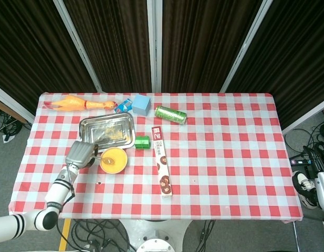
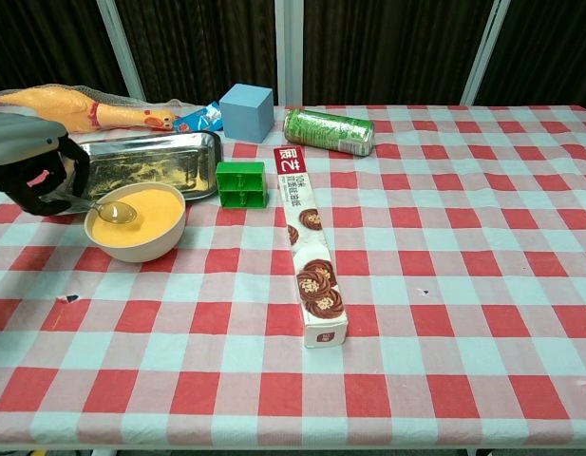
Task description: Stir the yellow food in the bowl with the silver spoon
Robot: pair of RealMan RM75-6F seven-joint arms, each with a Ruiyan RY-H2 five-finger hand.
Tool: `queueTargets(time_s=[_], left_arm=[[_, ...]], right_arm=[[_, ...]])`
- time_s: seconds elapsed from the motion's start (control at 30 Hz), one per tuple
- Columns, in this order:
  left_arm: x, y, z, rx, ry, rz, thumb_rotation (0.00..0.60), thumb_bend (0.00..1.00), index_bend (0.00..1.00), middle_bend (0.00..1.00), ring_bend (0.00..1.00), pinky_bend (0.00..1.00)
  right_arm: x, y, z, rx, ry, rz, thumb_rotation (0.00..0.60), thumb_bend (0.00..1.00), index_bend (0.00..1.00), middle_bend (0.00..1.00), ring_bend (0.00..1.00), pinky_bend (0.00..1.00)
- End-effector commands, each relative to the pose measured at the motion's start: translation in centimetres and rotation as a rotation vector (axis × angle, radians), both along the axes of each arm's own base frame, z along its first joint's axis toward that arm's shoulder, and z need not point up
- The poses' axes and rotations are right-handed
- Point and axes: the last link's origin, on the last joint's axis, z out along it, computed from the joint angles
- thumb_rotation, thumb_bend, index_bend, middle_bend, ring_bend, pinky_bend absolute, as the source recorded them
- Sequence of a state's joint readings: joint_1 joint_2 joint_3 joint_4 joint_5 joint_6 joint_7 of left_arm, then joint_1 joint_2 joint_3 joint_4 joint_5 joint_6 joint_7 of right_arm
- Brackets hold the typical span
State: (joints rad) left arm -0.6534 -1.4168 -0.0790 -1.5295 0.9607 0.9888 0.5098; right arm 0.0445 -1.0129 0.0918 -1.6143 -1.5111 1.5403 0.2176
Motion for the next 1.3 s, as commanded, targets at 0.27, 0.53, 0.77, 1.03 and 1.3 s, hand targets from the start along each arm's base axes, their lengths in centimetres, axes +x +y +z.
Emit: queueTargets(time_s=[0.27,0.53,0.77,1.03,1.3], left_arm=[[2.7,0.6,0.5,0.087,0.272,-0.224,0.600,0.42,0.65,0.91,0.89,0.95],[4.2,0.7,-0.7,0.154,0.474,-0.360,0.600,0.44,0.65,0.92,0.90,0.95],[4.4,0.3,-2.0,0.178,0.568,-0.422,0.600,0.45,0.67,0.92,0.90,0.95],[4.2,-0.3,-3.4,0.212,0.631,-0.479,0.600,0.45,0.68,0.92,0.90,0.95],[4.6,-1.2,-4.6,0.194,0.588,-0.496,0.600,0.45,0.68,0.92,0.90,0.95]], right_arm=[[0.0,0.1,-0.1,0.002,-0.004,0.002,0.600,0.29,0.00,0.11,0.00,0.00],[-0.1,0.2,-0.1,0.002,-0.005,-0.001,0.600,0.29,0.00,0.12,0.00,0.00],[-0.1,0.3,-0.2,0.004,-0.008,-0.006,0.600,0.29,0.00,0.12,0.00,0.00],[-0.2,0.3,-0.3,0.006,-0.009,-0.007,0.600,0.29,0.00,0.12,0.00,0.00],[-0.2,0.3,-0.3,0.008,-0.007,-0.010,0.600,0.29,0.00,0.12,0.00,0.00]])
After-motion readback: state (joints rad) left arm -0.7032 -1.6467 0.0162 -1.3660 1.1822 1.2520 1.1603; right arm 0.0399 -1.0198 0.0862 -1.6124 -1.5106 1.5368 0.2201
